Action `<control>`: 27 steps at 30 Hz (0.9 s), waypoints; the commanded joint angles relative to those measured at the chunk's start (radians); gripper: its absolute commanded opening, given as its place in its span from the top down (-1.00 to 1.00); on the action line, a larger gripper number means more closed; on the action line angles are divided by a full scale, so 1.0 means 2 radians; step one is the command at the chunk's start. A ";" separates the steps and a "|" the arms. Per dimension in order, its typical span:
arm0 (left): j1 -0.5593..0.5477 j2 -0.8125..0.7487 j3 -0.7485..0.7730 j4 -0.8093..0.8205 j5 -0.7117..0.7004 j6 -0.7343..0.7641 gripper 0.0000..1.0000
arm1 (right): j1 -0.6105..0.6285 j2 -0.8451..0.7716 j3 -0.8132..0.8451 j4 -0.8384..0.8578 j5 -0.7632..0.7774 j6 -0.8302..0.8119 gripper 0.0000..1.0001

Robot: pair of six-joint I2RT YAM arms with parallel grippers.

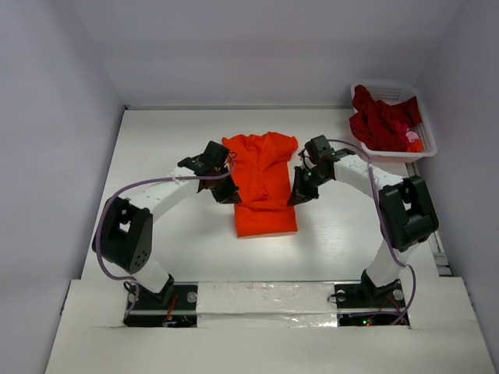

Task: Fold and stack the t-shirts
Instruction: Fold the folded rectangular tshirt in 1/3 of the way

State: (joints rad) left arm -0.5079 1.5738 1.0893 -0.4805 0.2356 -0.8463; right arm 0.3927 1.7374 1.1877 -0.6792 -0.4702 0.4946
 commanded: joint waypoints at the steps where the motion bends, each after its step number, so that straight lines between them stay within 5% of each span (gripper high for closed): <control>1: 0.005 0.000 0.014 0.001 0.001 0.010 1.00 | -0.002 0.009 0.031 0.020 0.007 0.004 1.00; 27: 0.028 0.068 0.088 -0.008 0.006 0.042 1.00 | -0.016 0.076 0.114 0.014 0.016 0.001 1.00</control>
State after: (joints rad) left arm -0.4622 1.6909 1.2335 -0.4709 0.2401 -0.7910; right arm 0.3679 1.8713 1.3705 -0.6540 -0.4484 0.5011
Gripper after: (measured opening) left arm 0.014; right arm 0.043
